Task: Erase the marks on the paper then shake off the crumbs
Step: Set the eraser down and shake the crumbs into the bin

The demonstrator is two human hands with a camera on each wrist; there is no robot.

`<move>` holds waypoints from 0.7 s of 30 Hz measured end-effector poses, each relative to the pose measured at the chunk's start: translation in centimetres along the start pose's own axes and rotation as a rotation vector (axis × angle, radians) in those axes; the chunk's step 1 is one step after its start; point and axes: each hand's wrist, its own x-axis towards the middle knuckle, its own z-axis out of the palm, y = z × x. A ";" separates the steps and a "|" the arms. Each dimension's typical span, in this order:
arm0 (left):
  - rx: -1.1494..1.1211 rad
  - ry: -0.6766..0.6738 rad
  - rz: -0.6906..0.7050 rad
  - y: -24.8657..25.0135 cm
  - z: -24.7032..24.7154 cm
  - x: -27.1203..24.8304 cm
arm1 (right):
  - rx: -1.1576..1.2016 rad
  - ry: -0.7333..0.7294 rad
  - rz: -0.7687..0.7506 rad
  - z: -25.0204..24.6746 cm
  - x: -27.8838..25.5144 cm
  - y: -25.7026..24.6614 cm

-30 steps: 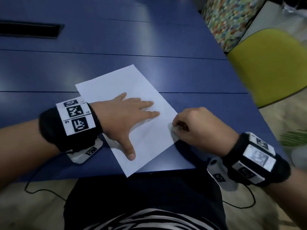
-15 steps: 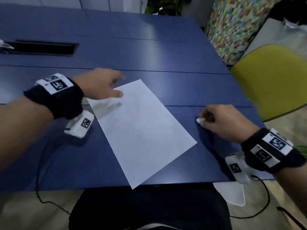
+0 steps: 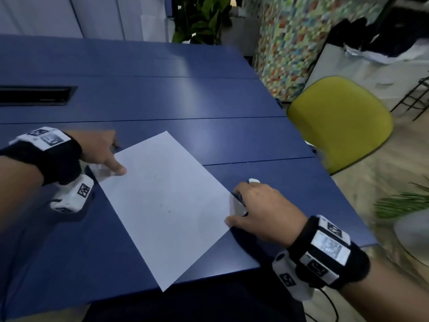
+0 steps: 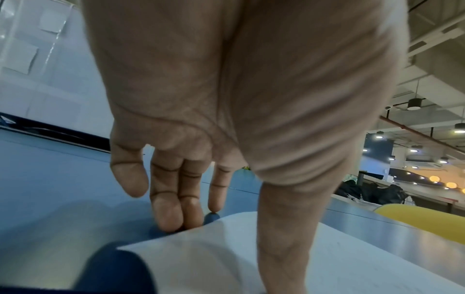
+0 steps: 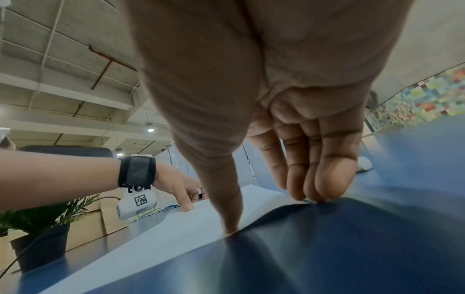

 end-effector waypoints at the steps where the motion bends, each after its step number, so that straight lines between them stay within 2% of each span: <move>1: 0.001 -0.010 -0.005 0.1 0.0 0.0 | 0.011 0.003 0.005 0.0 0.0 0.0; 8: -0.029 -0.047 -0.078 -0.8 0.0 1.0 | 0.042 -0.006 0.004 0.1 0.3 -0.1; 14: -0.105 0.034 0.037 -1.8 -0.2 2.0 | 0.133 -0.055 -0.010 -0.3 0.5 0.4; 17: -0.107 0.086 0.097 -1.1 -0.8 1.8 | 0.144 -0.049 -0.028 -1.0 1.7 0.6; 21: -0.131 0.089 0.151 0.1 -1.4 1.9 | 0.225 -0.029 -0.001 -2.0 3.5 0.5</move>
